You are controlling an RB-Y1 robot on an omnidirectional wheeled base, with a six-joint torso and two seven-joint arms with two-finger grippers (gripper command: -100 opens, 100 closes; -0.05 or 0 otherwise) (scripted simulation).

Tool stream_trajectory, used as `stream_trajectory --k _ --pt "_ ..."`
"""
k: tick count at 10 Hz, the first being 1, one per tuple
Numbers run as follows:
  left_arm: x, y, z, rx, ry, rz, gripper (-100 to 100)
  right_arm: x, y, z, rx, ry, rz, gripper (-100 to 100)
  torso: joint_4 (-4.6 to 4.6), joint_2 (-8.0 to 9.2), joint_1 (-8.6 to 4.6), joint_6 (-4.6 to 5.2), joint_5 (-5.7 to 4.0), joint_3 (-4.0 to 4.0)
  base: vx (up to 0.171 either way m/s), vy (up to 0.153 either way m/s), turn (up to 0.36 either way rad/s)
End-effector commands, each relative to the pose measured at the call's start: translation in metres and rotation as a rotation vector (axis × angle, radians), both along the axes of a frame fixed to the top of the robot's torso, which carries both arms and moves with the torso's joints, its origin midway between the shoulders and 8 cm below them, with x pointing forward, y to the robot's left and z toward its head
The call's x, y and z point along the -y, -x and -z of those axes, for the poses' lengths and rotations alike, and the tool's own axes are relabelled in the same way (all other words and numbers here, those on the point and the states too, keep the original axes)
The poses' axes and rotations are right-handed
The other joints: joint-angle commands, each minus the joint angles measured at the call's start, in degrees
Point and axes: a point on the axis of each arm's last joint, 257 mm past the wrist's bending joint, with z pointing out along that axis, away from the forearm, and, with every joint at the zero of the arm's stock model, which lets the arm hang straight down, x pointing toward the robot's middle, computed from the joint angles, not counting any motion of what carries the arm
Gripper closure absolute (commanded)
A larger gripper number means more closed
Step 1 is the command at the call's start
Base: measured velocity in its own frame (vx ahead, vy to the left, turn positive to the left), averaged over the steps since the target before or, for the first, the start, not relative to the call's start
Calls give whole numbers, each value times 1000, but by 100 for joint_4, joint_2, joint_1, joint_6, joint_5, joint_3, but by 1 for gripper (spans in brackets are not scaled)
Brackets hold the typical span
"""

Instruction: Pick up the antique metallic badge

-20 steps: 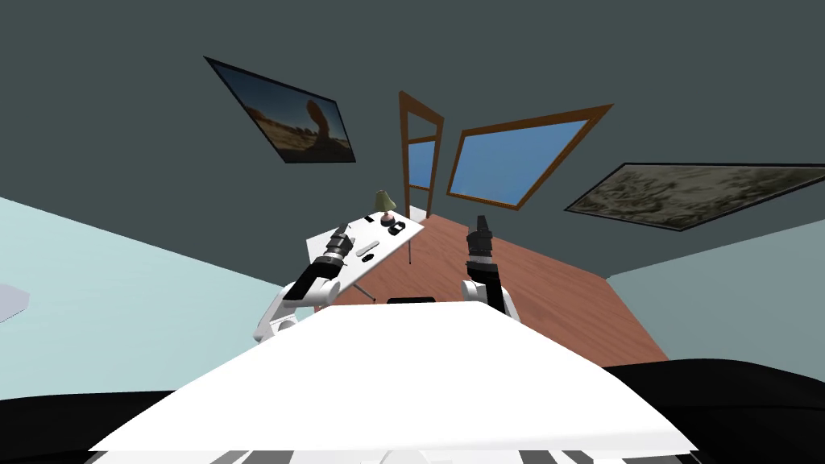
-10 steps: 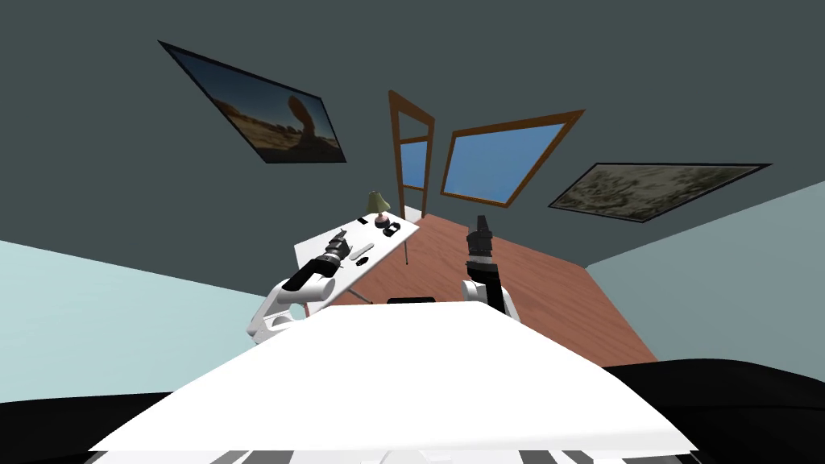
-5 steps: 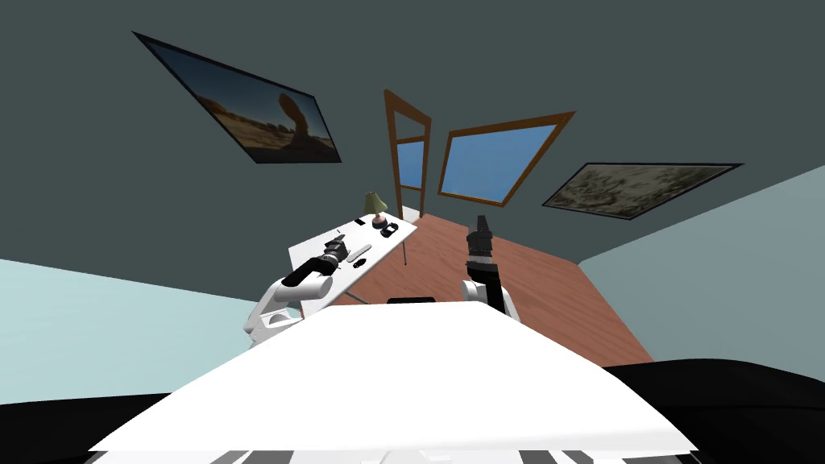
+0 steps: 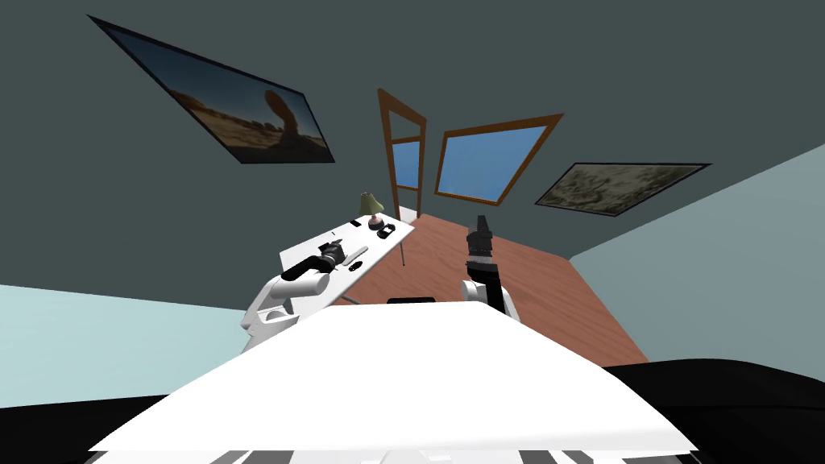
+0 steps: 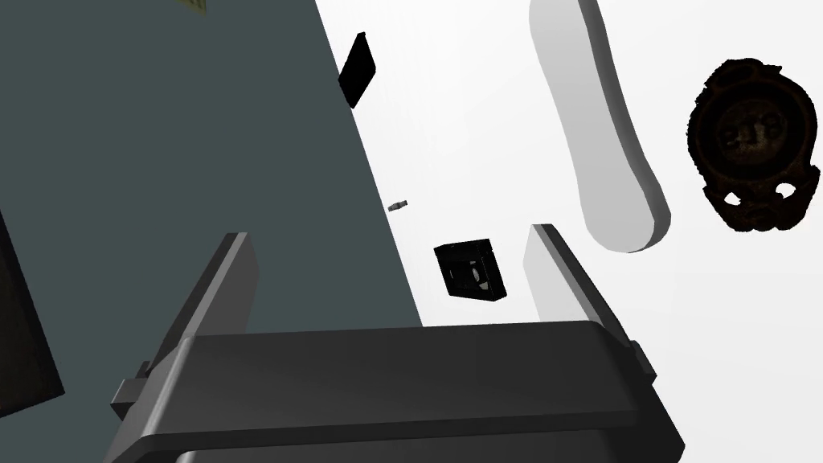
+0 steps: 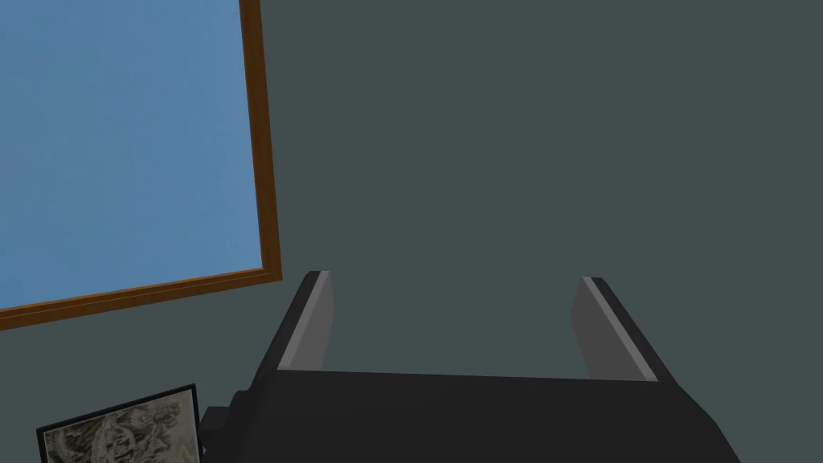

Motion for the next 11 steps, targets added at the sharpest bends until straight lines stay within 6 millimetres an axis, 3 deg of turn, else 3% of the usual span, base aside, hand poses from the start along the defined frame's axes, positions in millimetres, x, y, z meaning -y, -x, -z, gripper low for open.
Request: stream_trajectory --k 1,3,5,6,8,9,11 --pt "-14 7 15 -52 31 -43 -100 0 0 0 0 0 0 0 0 0 0 0 0 0 21 -13 -109" --pt "-28 14 28 -103 64 -89 -100 0 0 0 0 0 0 0 0 -2 -1 0 0 -1 27 -11 -77" --pt "-29 21 38 -147 70 -101 -100 0 0 0 0 0 0 0 -1 -6 -2 0 -1 -3 24 -6 -28" --pt "-42 26 45 -170 101 -142 -100 0 0 0 0 0 0 0 0 -1 0 -1 0 -1 31 -7 -91" --pt "-43 33 53 -212 107 -154 -100 0 0 0 0 0 0 0 -1 -5 -2 0 0 -3 22 -6 -26" --pt "-55 40 61 -241 141 -198 -100 0 0 0 0 0 0 0 0 0 0 -1 0 0 32 -3 -91" --pt "-55 46 68 -275 146 -208 -100 0 0 0 0 0 0 0 -1 -7 1 0 0 -4 27 -3 -30"
